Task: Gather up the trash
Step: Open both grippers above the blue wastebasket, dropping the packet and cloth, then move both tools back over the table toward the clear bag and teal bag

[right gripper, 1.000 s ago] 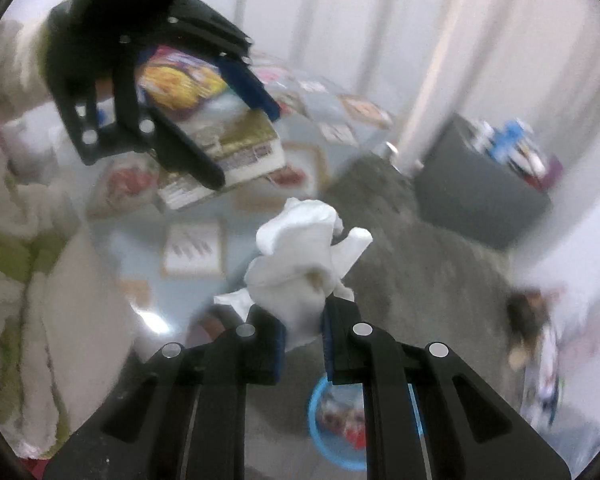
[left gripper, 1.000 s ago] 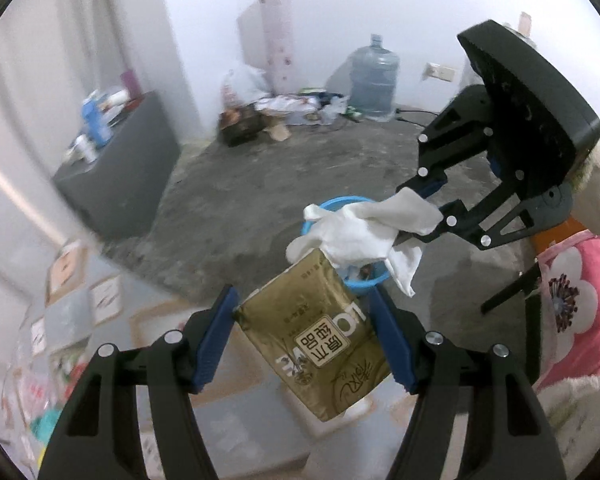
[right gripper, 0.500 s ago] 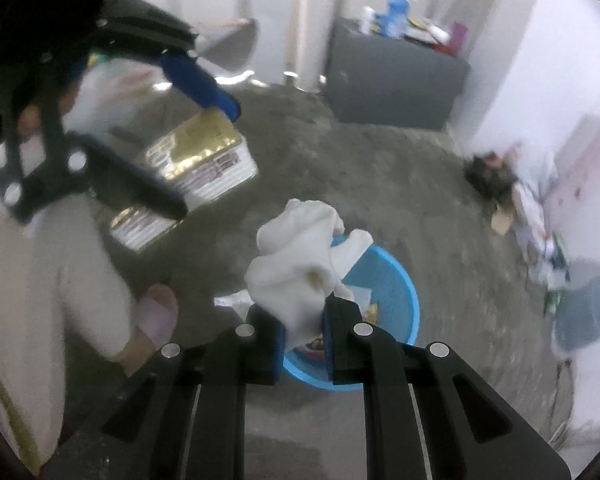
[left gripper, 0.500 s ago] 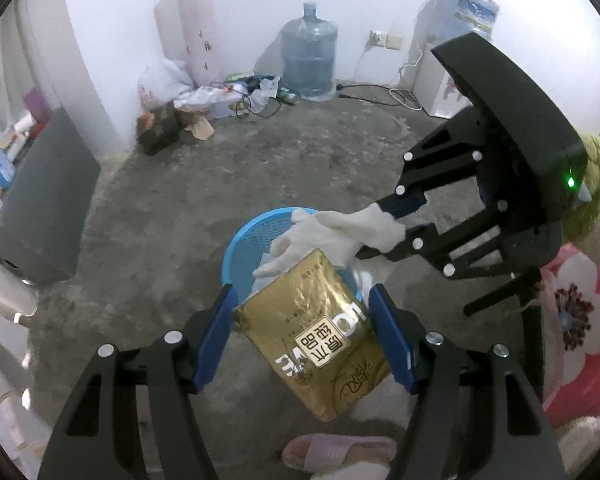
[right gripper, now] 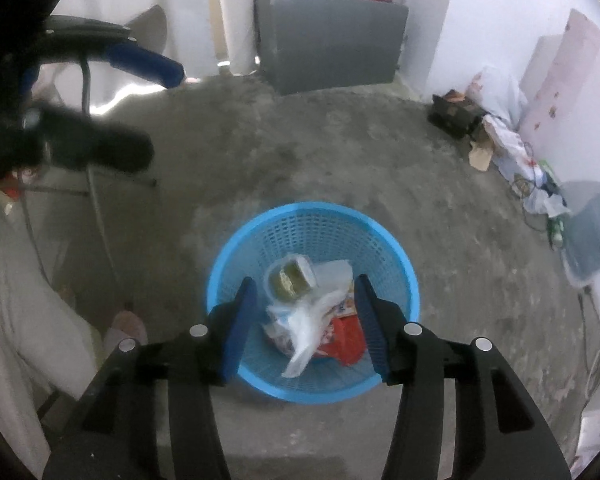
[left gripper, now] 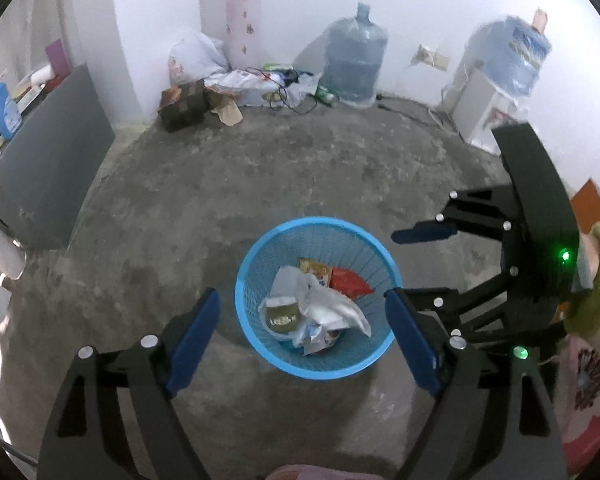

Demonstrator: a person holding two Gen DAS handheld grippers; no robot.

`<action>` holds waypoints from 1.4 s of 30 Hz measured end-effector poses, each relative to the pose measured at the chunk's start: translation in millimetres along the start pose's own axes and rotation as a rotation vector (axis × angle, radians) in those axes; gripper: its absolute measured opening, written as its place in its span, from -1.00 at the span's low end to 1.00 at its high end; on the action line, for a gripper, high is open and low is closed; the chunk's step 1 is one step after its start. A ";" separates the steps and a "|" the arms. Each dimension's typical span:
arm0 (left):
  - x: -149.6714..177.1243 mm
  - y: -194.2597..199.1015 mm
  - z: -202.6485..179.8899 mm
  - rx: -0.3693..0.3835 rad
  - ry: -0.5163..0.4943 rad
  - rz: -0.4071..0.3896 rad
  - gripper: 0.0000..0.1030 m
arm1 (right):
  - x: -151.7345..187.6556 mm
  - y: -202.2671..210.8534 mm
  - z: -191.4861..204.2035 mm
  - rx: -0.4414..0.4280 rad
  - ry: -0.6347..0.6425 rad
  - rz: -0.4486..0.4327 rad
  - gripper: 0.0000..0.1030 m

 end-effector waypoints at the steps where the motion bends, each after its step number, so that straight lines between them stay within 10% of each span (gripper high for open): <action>1: -2.7 6.1 1.5 0.004 0.015 -0.013 0.60 | 0.2 5.7 -1.2 0.003 -0.004 -0.010 -0.06; 23: 55.5 234.2 -10.2 -0.183 0.085 -0.278 0.60 | -36.1 134.2 117.6 -0.073 0.220 -0.241 0.02; 42: 200.6 452.9 184.3 -0.469 -0.007 -0.214 0.60 | -191.8 133.2 366.6 -0.413 0.733 -0.377 0.02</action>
Point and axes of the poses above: each gripper's, at about its wrist camera, not at the fingertips, and y roughly against the way its jaws point, z to its left, x to its underside, the point moved 10 cm from there along -y, roughly the way its jaws point, and after that the axes turned 5 degrees about -z, right-handed, at the moved point
